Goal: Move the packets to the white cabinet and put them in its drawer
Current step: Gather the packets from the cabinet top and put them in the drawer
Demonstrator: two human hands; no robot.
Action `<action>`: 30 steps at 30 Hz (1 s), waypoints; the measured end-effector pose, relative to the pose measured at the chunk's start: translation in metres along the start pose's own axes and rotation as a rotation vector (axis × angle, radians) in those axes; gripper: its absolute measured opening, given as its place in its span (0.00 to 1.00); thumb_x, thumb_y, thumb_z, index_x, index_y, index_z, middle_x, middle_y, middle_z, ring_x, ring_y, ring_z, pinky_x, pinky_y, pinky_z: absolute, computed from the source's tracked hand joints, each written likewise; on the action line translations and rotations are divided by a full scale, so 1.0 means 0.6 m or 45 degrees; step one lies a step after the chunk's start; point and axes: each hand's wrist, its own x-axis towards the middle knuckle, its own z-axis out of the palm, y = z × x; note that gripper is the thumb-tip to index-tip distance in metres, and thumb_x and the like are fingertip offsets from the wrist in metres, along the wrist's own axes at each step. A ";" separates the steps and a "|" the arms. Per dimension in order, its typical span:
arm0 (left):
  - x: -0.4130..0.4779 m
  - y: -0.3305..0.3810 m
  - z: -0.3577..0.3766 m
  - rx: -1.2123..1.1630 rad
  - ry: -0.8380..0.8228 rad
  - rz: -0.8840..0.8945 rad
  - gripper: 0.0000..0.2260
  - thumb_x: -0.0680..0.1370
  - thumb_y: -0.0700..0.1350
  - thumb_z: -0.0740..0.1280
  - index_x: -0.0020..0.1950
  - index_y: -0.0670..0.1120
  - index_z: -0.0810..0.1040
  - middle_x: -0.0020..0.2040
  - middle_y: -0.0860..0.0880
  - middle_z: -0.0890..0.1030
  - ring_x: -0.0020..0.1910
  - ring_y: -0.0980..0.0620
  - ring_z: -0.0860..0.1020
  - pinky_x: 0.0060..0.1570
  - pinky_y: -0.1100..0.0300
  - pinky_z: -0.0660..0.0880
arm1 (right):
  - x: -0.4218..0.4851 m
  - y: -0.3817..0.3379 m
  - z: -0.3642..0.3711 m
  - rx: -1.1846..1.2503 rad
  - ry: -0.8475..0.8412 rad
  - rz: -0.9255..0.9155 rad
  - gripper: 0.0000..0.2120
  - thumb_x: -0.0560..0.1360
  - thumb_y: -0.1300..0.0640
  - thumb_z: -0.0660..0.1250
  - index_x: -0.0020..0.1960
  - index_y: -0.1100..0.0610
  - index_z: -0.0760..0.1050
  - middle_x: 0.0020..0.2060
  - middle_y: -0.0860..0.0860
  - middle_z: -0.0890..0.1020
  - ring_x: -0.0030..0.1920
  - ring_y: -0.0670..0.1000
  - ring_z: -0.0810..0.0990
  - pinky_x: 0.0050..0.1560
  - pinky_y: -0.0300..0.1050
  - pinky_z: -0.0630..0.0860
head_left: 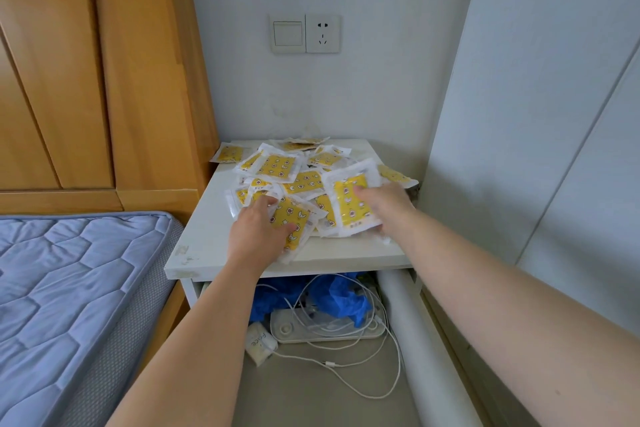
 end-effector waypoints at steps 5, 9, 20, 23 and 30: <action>0.002 -0.004 0.002 -0.009 -0.004 0.000 0.25 0.74 0.52 0.70 0.69 0.53 0.67 0.64 0.47 0.74 0.59 0.45 0.75 0.58 0.50 0.73 | 0.004 -0.011 0.039 -0.605 0.070 -0.139 0.13 0.73 0.53 0.68 0.37 0.56 0.66 0.36 0.51 0.74 0.36 0.50 0.74 0.30 0.40 0.67; 0.002 -0.005 0.004 -0.018 -0.002 0.008 0.24 0.74 0.52 0.71 0.68 0.54 0.67 0.62 0.48 0.75 0.57 0.45 0.76 0.57 0.49 0.74 | 0.006 -0.026 0.037 -0.715 0.018 -0.069 0.14 0.72 0.53 0.72 0.43 0.59 0.68 0.36 0.51 0.74 0.35 0.49 0.74 0.30 0.41 0.68; 0.002 -0.004 0.004 -0.017 -0.001 0.005 0.24 0.74 0.53 0.71 0.68 0.54 0.67 0.62 0.47 0.76 0.58 0.44 0.75 0.58 0.48 0.74 | -0.016 -0.036 0.028 -0.727 -0.079 -0.217 0.26 0.71 0.54 0.74 0.64 0.62 0.69 0.45 0.51 0.75 0.47 0.53 0.75 0.42 0.43 0.69; 0.000 -0.004 0.005 -0.004 -0.007 0.023 0.24 0.74 0.53 0.70 0.68 0.54 0.67 0.61 0.47 0.76 0.57 0.44 0.75 0.57 0.48 0.73 | -0.018 -0.030 0.009 -0.514 -0.095 -0.290 0.26 0.71 0.55 0.74 0.64 0.63 0.69 0.53 0.54 0.75 0.52 0.55 0.76 0.44 0.43 0.70; -0.001 0.006 -0.003 -0.034 -0.062 -0.058 0.31 0.74 0.53 0.71 0.73 0.54 0.61 0.68 0.46 0.71 0.63 0.44 0.73 0.62 0.49 0.72 | -0.011 0.025 -0.030 0.198 0.179 -0.326 0.19 0.66 0.56 0.77 0.50 0.67 0.77 0.45 0.62 0.83 0.46 0.61 0.83 0.50 0.59 0.80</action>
